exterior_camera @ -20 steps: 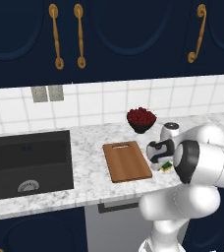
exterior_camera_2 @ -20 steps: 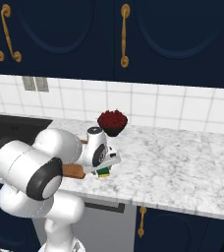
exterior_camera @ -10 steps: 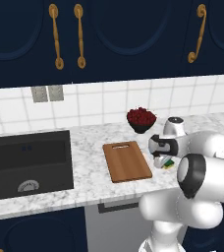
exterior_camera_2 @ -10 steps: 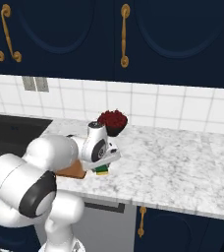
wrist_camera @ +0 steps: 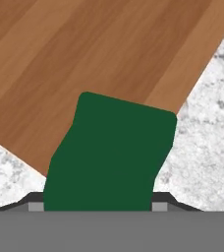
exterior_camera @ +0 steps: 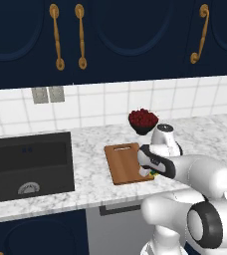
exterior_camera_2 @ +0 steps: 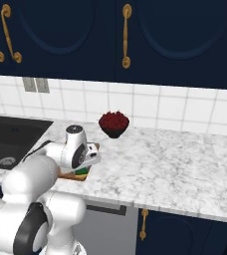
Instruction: Pick up the sponge from the counter and clean the cutting board by briefly scrubbing or pressing down on the cutting board. Once finished, release the sponge.
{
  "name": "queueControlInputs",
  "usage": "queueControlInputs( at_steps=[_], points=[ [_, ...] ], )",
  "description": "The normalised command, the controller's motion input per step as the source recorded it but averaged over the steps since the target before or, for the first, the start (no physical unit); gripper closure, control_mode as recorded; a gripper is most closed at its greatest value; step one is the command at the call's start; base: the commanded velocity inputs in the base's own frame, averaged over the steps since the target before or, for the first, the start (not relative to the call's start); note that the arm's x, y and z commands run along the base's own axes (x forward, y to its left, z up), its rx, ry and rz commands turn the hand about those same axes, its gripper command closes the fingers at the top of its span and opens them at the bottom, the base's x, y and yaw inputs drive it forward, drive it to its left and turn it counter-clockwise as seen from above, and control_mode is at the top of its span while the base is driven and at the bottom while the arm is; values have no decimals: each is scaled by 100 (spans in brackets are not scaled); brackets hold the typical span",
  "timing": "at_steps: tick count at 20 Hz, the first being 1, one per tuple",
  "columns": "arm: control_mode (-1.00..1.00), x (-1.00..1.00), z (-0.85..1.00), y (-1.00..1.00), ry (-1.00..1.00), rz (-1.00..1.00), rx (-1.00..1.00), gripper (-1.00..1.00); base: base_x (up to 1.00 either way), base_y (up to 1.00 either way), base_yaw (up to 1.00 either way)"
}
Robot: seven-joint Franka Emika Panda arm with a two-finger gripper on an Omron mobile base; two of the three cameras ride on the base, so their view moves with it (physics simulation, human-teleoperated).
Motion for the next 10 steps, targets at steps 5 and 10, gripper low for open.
queueControlInputs(
  at_steps=[5,10],
  points=[
    [-100,22,-10,11,1,0,-2,100,0,0,0],
    [-100,7,-22,0,0,0,4,100,0,0,0]
  ],
)
